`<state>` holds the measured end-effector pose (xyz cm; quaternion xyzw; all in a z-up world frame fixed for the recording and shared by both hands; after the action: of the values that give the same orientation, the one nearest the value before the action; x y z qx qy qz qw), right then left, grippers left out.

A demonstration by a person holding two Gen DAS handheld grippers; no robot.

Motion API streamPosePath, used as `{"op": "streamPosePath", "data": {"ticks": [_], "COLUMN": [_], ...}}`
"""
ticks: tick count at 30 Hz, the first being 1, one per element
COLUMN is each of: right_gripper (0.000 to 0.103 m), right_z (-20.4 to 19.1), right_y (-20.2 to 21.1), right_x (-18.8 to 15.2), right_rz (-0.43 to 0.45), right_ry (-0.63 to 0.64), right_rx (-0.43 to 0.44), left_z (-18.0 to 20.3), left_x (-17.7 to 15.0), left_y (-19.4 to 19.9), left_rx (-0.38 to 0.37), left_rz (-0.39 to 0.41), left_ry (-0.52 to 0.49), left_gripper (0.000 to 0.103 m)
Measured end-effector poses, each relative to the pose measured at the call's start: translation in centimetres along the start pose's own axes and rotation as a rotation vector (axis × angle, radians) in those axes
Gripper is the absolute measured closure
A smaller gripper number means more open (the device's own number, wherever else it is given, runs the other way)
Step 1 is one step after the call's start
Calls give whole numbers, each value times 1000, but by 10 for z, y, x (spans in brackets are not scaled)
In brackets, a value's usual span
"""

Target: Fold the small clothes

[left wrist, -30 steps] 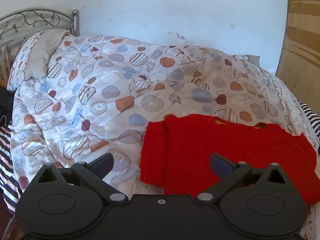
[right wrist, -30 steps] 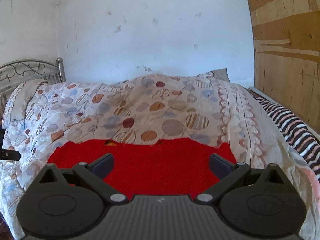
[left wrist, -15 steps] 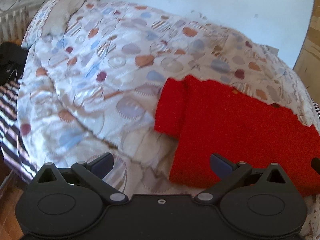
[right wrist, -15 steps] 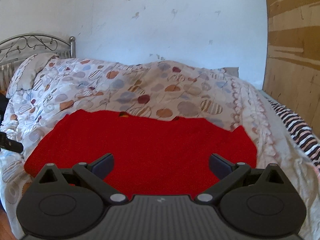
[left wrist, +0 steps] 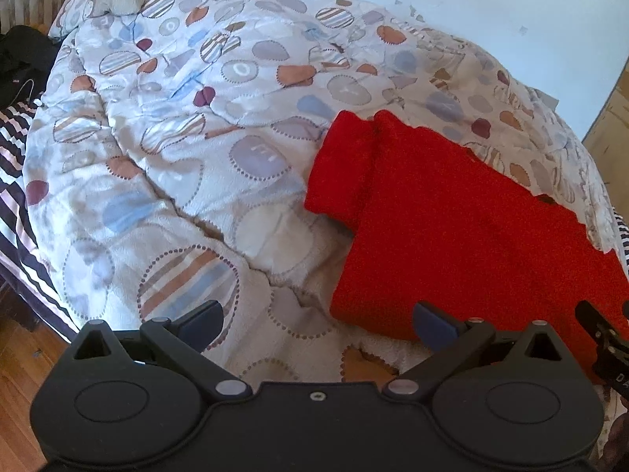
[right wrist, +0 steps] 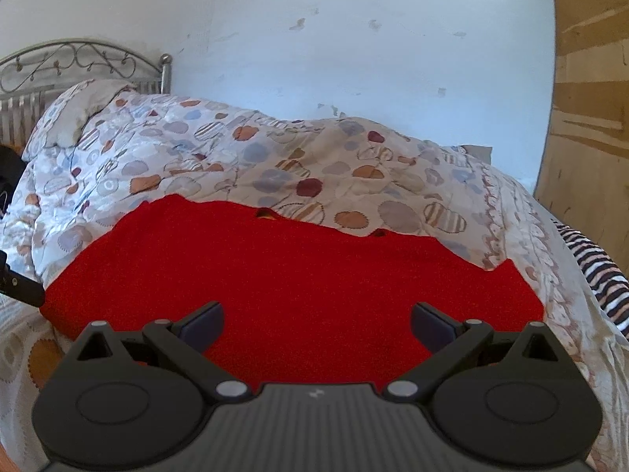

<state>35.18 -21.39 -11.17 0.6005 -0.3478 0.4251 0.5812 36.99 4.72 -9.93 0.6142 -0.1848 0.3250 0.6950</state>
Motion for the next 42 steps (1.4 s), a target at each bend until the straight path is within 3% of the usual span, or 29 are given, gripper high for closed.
{"op": "streamPosePath", "data": {"ticks": [7, 12, 22, 28, 35, 42], "right_gripper": [0, 0, 0, 0, 0, 0], "right_z": [-14, -21, -22, -19, -18, -18], "right_y": [-9, -20, -19, -18, -16, -17], "right_x": [-9, -34, -41, -42, -44, -45], "right_rz": [-17, -83, -68, -52, -42, -34], "right_ry": [12, 30, 23, 6, -3, -8], "right_rx": [29, 21, 24, 38, 45, 49], "left_z": [0, -1, 1, 6, 10, 6], "left_x": [-3, -6, -12, -4, 26, 52], "left_y": [-5, -9, -12, -7, -40, -79], "left_rx": [6, 9, -5, -159, -154, -222], "left_rz": [-14, -29, -49, 30, 54, -3], "left_ry": [1, 7, 11, 83, 31, 65], "left_gripper": [1, 1, 1, 1, 1, 3]}}
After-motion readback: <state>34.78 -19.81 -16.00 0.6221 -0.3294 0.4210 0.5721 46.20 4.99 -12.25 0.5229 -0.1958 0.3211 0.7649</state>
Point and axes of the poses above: each gripper's, at about its wrist camera, not at the fingertips, and y roughly against the way its jaws point, z to its right, x to its top, the point moved 6 cm from there along -y, roughly the way its jaws point, and after that the axes turned 4 degrees about -y, right-handed, at the moved point
